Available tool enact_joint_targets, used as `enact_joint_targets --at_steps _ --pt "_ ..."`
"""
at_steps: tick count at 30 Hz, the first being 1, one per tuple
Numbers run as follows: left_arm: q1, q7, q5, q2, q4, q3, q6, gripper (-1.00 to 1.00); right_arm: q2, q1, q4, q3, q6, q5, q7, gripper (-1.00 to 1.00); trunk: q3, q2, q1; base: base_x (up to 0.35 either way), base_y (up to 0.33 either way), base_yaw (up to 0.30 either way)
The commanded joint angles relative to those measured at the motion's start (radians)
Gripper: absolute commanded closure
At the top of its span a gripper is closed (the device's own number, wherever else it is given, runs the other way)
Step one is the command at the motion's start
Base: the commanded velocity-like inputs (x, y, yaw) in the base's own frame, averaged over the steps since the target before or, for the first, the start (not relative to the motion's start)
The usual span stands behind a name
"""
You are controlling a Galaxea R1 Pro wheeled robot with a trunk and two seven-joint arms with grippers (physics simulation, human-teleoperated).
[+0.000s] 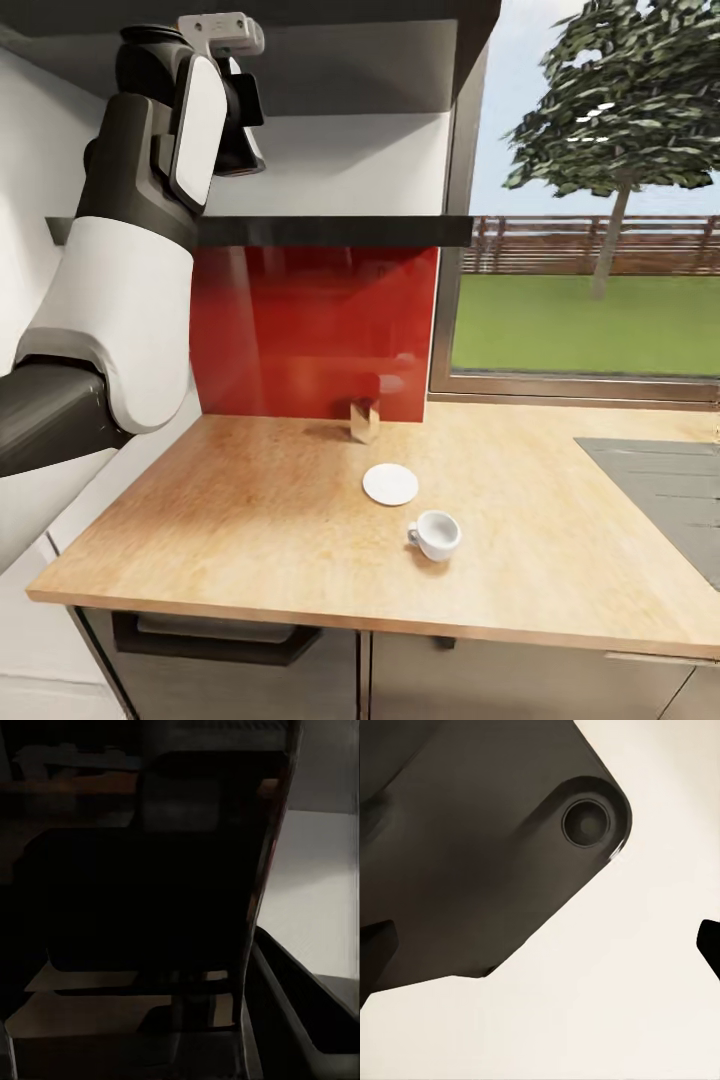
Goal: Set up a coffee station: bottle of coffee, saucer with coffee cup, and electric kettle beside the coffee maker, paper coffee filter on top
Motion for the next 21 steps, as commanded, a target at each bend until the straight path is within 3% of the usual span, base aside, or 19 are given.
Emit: enact_joint_targets --at_steps 1,21 --pt "-0.001 0.004 0.004 0.0 -0.001 0.0 0.004 1.0 -0.001 0.0 0.001 0.002 -0.005 -0.001 0.0 -1.0 -0.001 -0.001 -0.001 -0.335 0.0 0.0" --pt "-0.001 0.004 0.005 0.0 0.0 0.001 0.004 1.0 -0.008 -0.002 -0.003 -0.004 -0.047 -0.004 -0.002 -1.0 -0.001 -0.001 -0.001 -0.33 0.0 0.0"
